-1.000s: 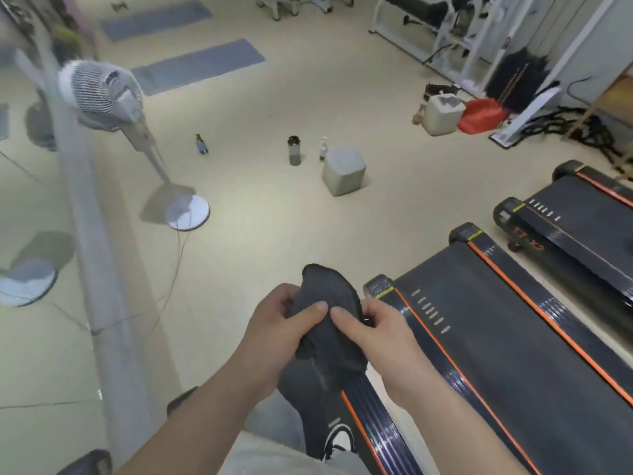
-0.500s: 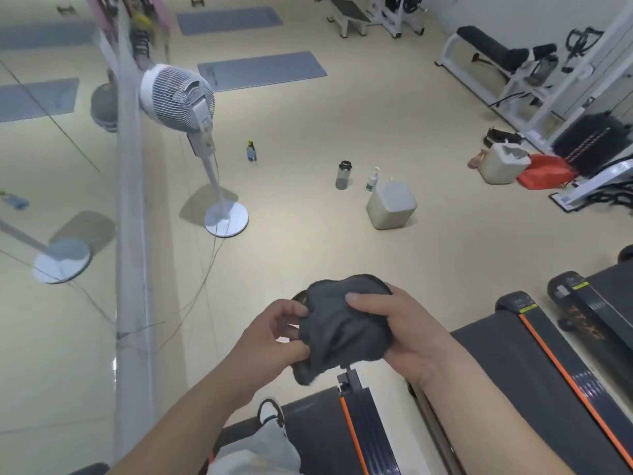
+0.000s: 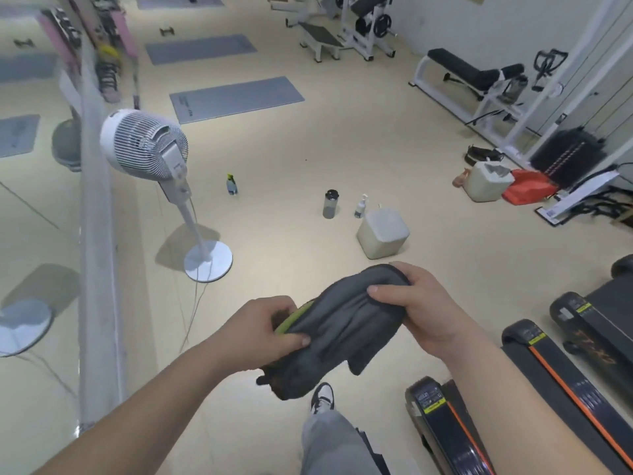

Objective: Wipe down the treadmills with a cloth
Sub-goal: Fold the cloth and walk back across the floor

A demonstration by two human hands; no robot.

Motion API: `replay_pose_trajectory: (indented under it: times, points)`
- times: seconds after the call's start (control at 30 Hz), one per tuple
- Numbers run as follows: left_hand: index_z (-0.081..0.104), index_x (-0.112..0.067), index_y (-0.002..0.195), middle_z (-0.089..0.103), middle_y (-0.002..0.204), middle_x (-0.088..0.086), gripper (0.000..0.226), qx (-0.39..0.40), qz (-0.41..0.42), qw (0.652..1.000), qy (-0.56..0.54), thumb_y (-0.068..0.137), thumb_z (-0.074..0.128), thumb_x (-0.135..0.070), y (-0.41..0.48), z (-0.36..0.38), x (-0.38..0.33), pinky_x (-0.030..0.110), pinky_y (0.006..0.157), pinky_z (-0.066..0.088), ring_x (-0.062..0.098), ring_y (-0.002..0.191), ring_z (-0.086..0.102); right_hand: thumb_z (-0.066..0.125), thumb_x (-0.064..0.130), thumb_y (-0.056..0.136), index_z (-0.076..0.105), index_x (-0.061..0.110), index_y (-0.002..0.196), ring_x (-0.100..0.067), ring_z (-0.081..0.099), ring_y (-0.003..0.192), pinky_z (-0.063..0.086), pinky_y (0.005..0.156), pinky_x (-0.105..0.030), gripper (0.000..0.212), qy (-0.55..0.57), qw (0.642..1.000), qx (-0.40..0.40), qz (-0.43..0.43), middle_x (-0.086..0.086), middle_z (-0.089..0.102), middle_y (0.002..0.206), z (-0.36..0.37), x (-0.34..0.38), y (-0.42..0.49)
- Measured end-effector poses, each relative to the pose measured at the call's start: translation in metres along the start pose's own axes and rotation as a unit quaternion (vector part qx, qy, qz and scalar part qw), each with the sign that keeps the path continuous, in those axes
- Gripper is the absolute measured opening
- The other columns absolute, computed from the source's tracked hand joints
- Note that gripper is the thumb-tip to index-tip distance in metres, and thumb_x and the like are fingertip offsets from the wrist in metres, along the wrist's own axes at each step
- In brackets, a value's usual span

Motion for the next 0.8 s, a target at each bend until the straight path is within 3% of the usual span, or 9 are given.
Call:
replay_pose_trajectory:
  times: [0.1, 0.17, 0.23, 0.33, 0.43, 0.5, 0.6, 0.7, 0.8]
  points:
    - [0.063, -0.028, 0.08, 0.062, 0.077, -0.007, 0.018, -0.033, 0.019, 0.994, 0.102, 0.088, 0.069, -0.043, 0.06, -0.015, 0.017, 0.031, 0.061, 0.05, 0.008, 0.064, 0.056, 0.079, 0.029, 0.073, 0.063, -0.003, 0.093, -0.021, 0.062, 0.077, 0.045, 0.074, -0.038, 0.041, -0.11, 0.992, -0.067, -0.007, -0.024, 0.065, 0.086, -0.025, -0.024, 0.061]
    - [0.068, -0.037, 0.086, 0.062, 0.09, -0.016, 0.006, -0.044, 0.031, 0.991, 0.121, 0.09, 0.07, -0.041, 0.113, -0.022, 0.028, 0.024, 0.057, 0.053, 0.006, 0.074, 0.062, 0.079, 0.032, 0.075, 0.054, -0.005, 0.088, -0.018, 0.052, 0.069, 0.038, 0.069, -0.034, 0.047, -0.142, 0.987, -0.081, -0.006, -0.009, 0.053, 0.073, -0.044, -0.046, 0.108]
    - [0.071, -0.037, 0.087, 0.065, 0.093, -0.014, 0.004, -0.048, 0.023, 0.99, 0.131, 0.09, 0.072, -0.034, 0.176, -0.023, 0.045, 0.023, 0.059, 0.054, 0.01, 0.075, 0.066, 0.082, 0.026, 0.079, 0.049, -0.005, 0.086, -0.018, 0.048, 0.07, 0.034, 0.068, -0.033, 0.046, -0.146, 0.987, -0.071, 0.01, -0.003, 0.05, 0.074, -0.065, -0.078, 0.155]
    - [0.071, -0.028, 0.081, 0.07, 0.078, 0.003, 0.012, -0.006, 0.018, 0.993, 0.116, 0.091, 0.068, -0.022, 0.292, -0.019, 0.063, 0.031, 0.058, 0.053, 0.025, 0.063, 0.067, 0.085, 0.023, 0.073, 0.05, -0.002, 0.087, -0.018, 0.055, 0.074, 0.039, 0.071, -0.035, 0.046, -0.109, 0.991, -0.08, 0.011, -0.004, 0.058, 0.079, -0.111, -0.114, 0.238]
    - [0.072, -0.021, 0.08, 0.071, 0.075, 0.008, 0.014, -0.016, 0.078, 0.992, 0.096, 0.091, 0.067, -0.014, 0.415, -0.022, 0.057, 0.024, 0.052, 0.047, 0.016, 0.058, 0.059, 0.082, 0.008, 0.079, 0.057, 0.009, 0.089, -0.02, 0.063, 0.079, 0.049, 0.072, -0.032, 0.027, -0.079, 0.988, -0.128, -0.041, -0.007, 0.069, 0.087, -0.159, -0.117, 0.329]
    - [0.071, -0.018, 0.082, 0.072, 0.073, 0.008, 0.018, 0.021, 0.078, 0.993, 0.09, 0.091, 0.062, -0.006, 0.457, -0.013, 0.049, 0.026, 0.052, 0.046, 0.017, 0.058, 0.06, 0.077, 0.0, 0.082, 0.058, 0.013, 0.096, -0.017, 0.065, 0.075, 0.052, 0.063, -0.026, 0.027, -0.097, 0.985, -0.141, 0.014, -0.008, 0.071, 0.094, -0.168, -0.115, 0.352]
    - [0.068, -0.018, 0.084, 0.071, 0.071, 0.003, 0.019, 0.052, 0.097, 0.992, 0.056, 0.092, 0.058, -0.003, 0.528, -0.026, 0.018, 0.028, 0.053, 0.047, 0.016, 0.059, 0.06, 0.082, 0.008, 0.083, 0.053, 0.005, 0.089, -0.007, 0.056, 0.059, 0.044, 0.05, -0.015, 0.03, -0.088, 0.983, -0.155, 0.034, -0.005, 0.061, 0.08, -0.19, -0.086, 0.402]
    - [0.065, -0.021, 0.087, 0.067, 0.076, -0.001, 0.011, 0.046, 0.15, 0.986, 0.061, 0.096, 0.061, -0.014, 0.621, -0.054, -0.015, 0.024, 0.059, 0.048, 0.009, 0.066, 0.058, 0.079, 0.022, 0.088, 0.05, 0.015, 0.076, -0.013, 0.048, 0.062, 0.036, 0.054, -0.024, 0.033, -0.074, 0.969, -0.236, 0.002, -0.002, 0.049, 0.072, -0.226, -0.051, 0.476]
    - [0.063, -0.021, 0.088, 0.06, 0.071, -0.013, 0.011, 0.095, 0.186, 0.977, 0.043, 0.099, 0.064, -0.022, 0.704, -0.072, -0.03, 0.025, 0.06, 0.042, 0.005, 0.064, 0.051, 0.075, 0.021, 0.091, 0.044, 0.019, 0.07, -0.016, 0.042, 0.069, 0.028, 0.061, -0.032, 0.038, -0.039, 0.949, -0.312, -0.004, -0.003, 0.045, 0.073, -0.259, -0.042, 0.534]
Point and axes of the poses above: each hand's wrist, its own y-axis towards the middle knuckle, its own z-axis out of the palm, x = y × z, the point moved 1 cm from there along y, towards the middle knuckle
